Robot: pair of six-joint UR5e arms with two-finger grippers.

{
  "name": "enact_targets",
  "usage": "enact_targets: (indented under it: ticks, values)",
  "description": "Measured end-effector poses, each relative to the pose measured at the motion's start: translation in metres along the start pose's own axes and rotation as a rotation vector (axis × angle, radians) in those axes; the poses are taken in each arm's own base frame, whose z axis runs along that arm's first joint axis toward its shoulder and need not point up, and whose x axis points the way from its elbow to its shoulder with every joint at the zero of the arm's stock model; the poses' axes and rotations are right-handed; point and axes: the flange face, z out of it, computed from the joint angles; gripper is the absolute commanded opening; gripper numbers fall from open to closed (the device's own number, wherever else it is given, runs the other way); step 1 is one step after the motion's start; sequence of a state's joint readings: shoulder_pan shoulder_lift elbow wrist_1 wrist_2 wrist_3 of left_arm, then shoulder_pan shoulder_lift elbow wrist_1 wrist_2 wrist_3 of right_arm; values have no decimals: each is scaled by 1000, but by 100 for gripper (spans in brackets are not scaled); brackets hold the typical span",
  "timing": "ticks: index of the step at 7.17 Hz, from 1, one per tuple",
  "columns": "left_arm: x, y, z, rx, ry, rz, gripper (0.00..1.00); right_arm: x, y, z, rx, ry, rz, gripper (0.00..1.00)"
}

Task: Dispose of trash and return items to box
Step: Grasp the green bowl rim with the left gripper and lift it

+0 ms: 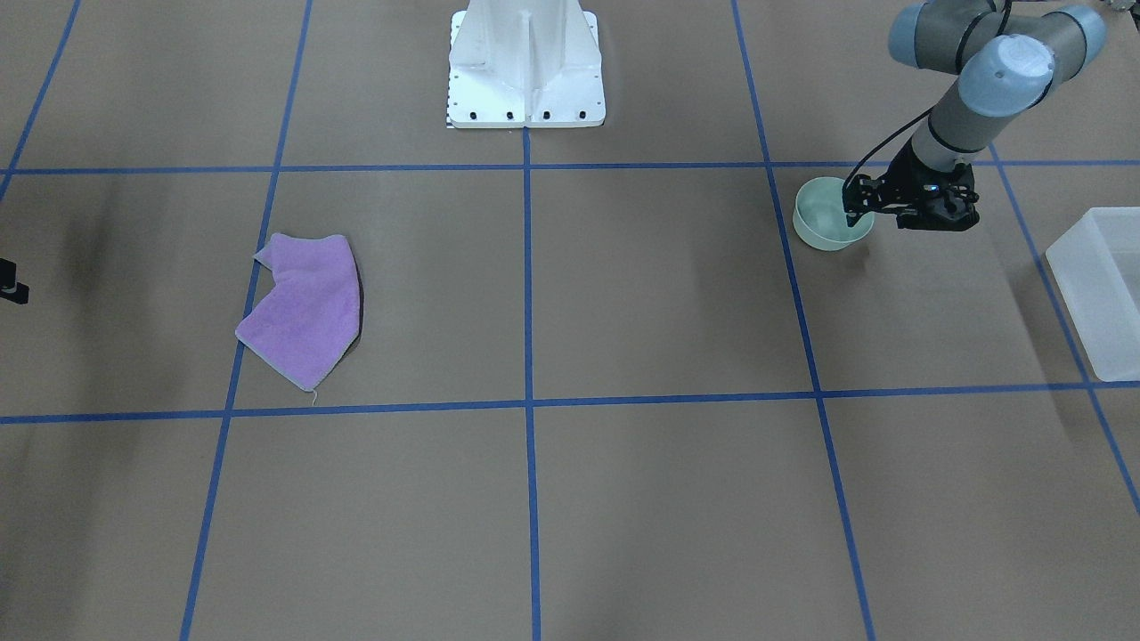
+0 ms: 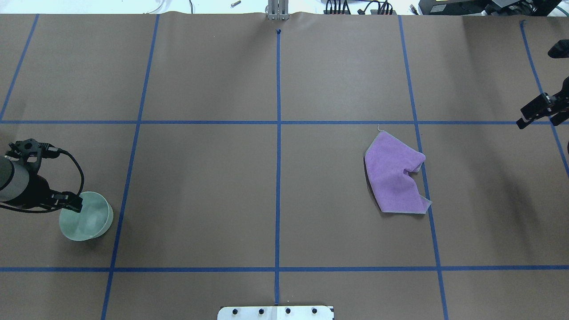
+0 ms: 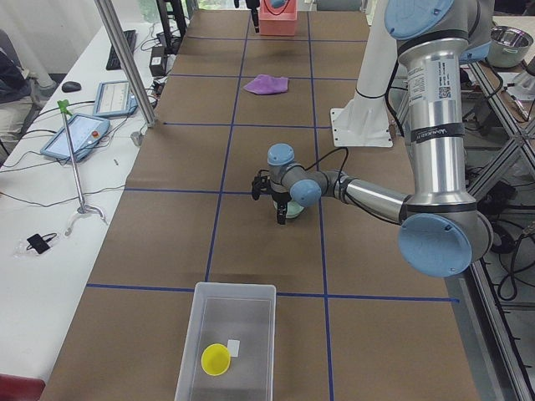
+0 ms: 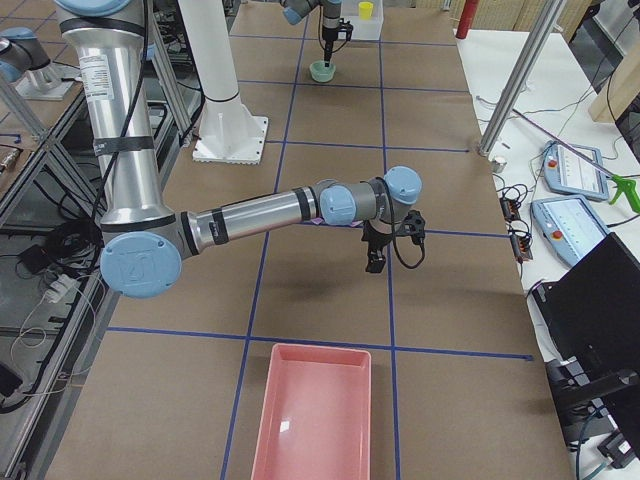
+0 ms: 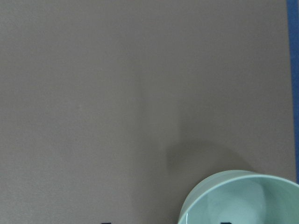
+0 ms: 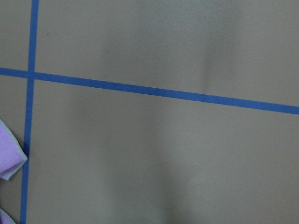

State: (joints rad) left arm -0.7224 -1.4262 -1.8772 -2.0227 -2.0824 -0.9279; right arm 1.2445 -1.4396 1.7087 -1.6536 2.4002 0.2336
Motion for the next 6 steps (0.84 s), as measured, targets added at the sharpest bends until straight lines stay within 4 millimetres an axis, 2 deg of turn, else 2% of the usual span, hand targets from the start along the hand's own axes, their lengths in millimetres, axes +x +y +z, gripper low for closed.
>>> enact_targets:
  ticks: [2, 4, 5, 6]
  values:
    - [3, 1, 4, 0, 12, -16, 0, -31, -10, 4, -4, -8, 4, 100]
    - [3, 2, -2, -48, 58, 4, 0, -53, -15, 10, -15, -12, 3, 100]
    - [-6, -3, -11, -62, 85, 16, 0, -61, -16, 13, -19, -14, -4, 100]
    - [-24, -14, -26, -65, 105, 37, 0, -65, -16, 15, -22, -15, -11, 100]
